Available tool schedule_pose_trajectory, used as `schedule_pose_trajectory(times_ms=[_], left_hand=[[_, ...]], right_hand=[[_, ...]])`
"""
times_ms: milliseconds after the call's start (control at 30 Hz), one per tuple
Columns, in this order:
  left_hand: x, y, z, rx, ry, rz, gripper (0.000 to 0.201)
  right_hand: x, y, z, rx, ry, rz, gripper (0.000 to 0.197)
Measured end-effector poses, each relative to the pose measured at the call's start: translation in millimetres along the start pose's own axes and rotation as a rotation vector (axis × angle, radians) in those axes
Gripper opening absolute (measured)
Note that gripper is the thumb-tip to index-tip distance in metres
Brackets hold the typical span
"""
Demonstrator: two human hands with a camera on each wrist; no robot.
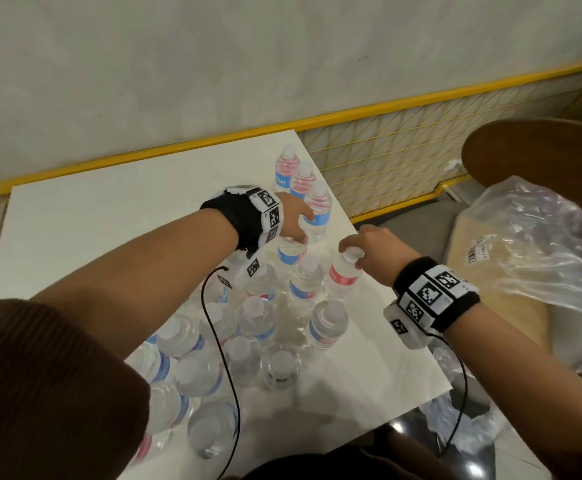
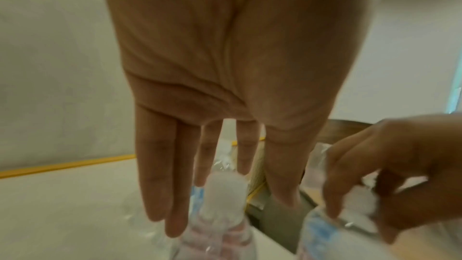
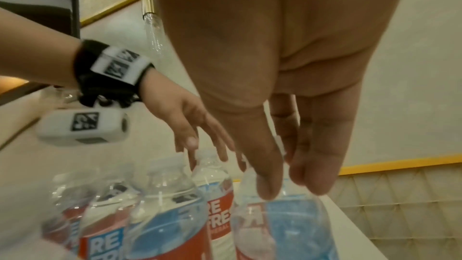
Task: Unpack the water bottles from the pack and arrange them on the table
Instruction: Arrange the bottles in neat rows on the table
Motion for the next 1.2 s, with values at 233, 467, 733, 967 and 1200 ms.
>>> schedule_pose_trajectory(times_ms=[233, 467, 733, 967, 1200], left_hand=[[19.2, 15.5, 7.8, 0.029, -0.054, 0.079, 0.057], [26.4, 11.0, 10.0, -0.097, -0.055, 0.232, 0.068], [41.3, 16.2, 12.8, -0.151, 0.012, 0.407, 0.053], [44.3, 18.5, 16.3, -0.155, 0.019, 0.558, 0.049], [46.2, 18.1, 16.6, -0.156, 0.009, 0.639, 0.044]], right_hand=[[9.7, 17.6, -8.9, 0.096, 0.069, -0.301, 0.064], [20.8, 26.4, -17.0, 0.148, 0.118, -0.554, 0.058], [20.3, 28.7, -30.2, 0.131, 0.109, -0.55, 0.055], [9.5, 23.2, -40.9, 0.082, 0.144, -0.554, 0.053], [1.5, 21.3, -50.0, 0.048, 0.061, -0.523, 0.046]])
Point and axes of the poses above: each hand's wrist, its own z-axis away from the middle knuckle, its own x-axis out of the palm, y = z × x, the point moved 6 cm from there along -z, towards the middle knuckle, and after that the axes turned 8 degrees about x, right-handed, at the moved point
